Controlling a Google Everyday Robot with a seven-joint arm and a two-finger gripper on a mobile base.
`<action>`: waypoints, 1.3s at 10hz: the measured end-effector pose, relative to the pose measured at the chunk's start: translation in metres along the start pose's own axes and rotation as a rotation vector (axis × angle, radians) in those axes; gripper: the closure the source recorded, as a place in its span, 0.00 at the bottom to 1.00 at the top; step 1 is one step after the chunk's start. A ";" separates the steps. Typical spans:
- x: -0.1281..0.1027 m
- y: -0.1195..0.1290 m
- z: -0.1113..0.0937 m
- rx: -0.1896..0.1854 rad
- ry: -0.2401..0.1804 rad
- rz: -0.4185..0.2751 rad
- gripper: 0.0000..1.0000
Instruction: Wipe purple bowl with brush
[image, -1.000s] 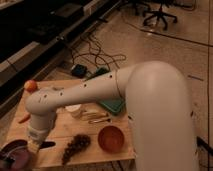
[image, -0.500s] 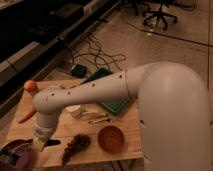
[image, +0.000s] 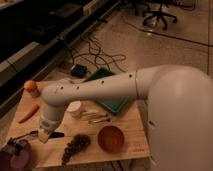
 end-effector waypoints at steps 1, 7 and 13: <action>-0.003 -0.002 0.001 -0.003 -0.002 -0.004 1.00; -0.040 -0.018 0.011 -0.033 -0.009 -0.051 1.00; -0.051 -0.008 0.034 -0.085 0.020 -0.097 1.00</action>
